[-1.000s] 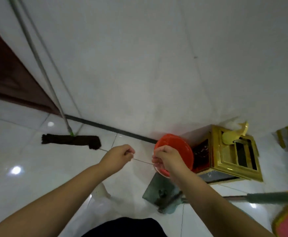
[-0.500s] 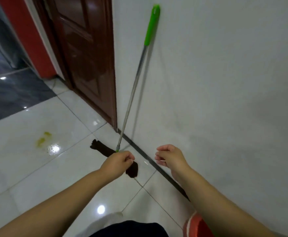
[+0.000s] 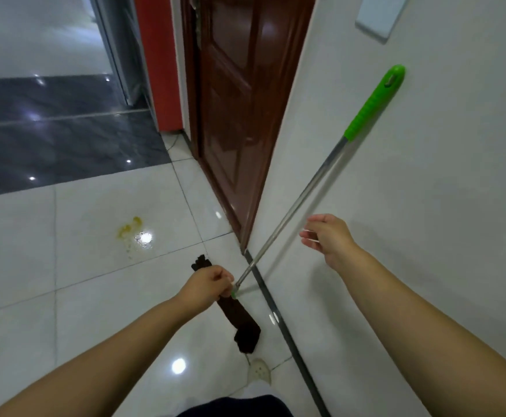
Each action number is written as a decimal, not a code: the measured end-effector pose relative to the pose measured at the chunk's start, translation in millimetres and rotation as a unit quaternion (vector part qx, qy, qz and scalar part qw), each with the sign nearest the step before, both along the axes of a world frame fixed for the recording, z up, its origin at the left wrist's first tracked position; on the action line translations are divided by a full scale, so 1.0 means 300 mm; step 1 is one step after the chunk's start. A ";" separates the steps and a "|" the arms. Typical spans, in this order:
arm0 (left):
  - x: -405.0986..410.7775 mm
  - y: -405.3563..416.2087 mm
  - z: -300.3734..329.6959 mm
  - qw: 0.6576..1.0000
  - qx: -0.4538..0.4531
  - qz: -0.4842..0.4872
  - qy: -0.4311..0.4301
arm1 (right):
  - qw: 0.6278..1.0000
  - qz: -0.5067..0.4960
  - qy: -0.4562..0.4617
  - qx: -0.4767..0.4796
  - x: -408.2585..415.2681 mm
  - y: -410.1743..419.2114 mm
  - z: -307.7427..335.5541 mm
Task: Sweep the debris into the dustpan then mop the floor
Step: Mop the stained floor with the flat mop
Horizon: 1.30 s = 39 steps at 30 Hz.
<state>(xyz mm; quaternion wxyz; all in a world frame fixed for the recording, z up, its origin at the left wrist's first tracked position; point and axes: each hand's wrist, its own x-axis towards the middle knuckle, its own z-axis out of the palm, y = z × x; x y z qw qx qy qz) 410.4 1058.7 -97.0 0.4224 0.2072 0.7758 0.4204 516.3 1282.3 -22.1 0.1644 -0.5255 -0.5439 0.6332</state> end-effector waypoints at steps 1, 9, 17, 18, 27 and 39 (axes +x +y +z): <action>-0.016 0.024 0.005 1.000 -0.002 0.024 0.000 | 1.000 0.002 -0.006 0.001 -0.034 0.061 -0.004; -0.075 0.183 -0.001 0.985 -0.026 0.167 -0.018 | 0.999 0.042 -0.004 -0.031 -0.225 0.379 -0.088; -0.037 0.205 -0.070 0.961 -0.060 0.258 -0.083 | 0.995 0.084 -0.041 0.046 -0.362 0.413 -0.228; -0.043 0.201 -0.073 0.958 -0.060 0.267 -0.087 | 0.993 0.093 -0.042 0.056 -0.380 0.401 -0.228; -0.188 0.146 -0.063 0.946 -0.020 0.311 -0.092 | 0.976 0.174 -0.029 0.124 -0.605 0.268 -0.102; -0.442 -0.096 -0.061 0.933 0.017 0.346 -0.101 | 0.964 0.188 0.067 0.177 -0.939 0.009 0.106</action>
